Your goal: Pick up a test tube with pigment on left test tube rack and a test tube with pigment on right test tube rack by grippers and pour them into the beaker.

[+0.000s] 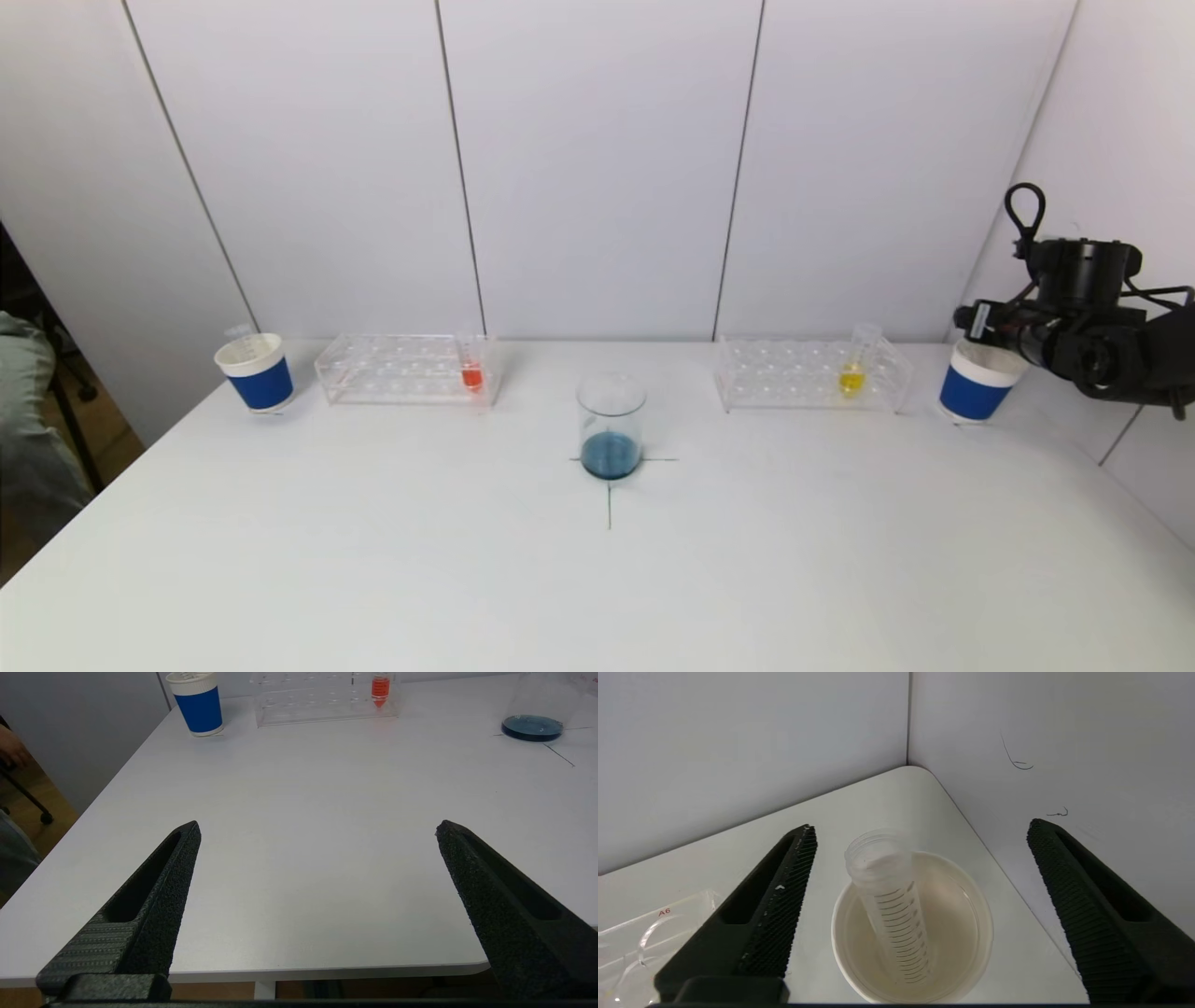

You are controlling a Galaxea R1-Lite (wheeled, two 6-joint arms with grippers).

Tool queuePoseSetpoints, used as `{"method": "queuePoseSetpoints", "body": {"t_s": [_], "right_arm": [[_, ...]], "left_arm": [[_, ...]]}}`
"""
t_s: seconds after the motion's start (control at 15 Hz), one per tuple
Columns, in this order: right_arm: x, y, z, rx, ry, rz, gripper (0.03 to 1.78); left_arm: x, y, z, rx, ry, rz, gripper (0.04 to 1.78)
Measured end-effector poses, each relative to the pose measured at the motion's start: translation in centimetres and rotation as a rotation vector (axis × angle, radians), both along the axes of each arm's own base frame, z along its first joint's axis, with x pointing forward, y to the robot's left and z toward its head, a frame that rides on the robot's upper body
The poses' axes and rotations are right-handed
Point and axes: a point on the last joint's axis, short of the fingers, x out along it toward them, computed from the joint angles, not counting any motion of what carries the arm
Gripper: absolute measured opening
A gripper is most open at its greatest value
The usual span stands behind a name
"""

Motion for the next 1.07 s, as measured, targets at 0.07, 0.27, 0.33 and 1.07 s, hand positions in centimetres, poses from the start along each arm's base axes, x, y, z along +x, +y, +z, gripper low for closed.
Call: {"method": "queuePoseSetpoints", "body": {"t_s": [0.07,0.27,0.33,1.07], "right_arm": [[-0.2,0.0,0.3,-0.001,-0.006,0.000,1.73],[-1.2,0.9,2.0,-0.008,-0.028,0.016,1.77],[-1.9,1.6,2.9,-0.011,-0.042,0.031,1.77],[-19.9,8.7,11.6,-0.042,-0.225,0.181,1.77]], "left_arm": [[0.0,0.0,0.0,0.000,0.000,0.000,1.76],[0.0,0.0,0.0,0.000,0.000,0.000,1.76],[0.0,0.0,0.0,0.000,0.000,0.000,1.76],[0.0,0.0,0.0,0.000,0.000,0.000,1.76]]}}
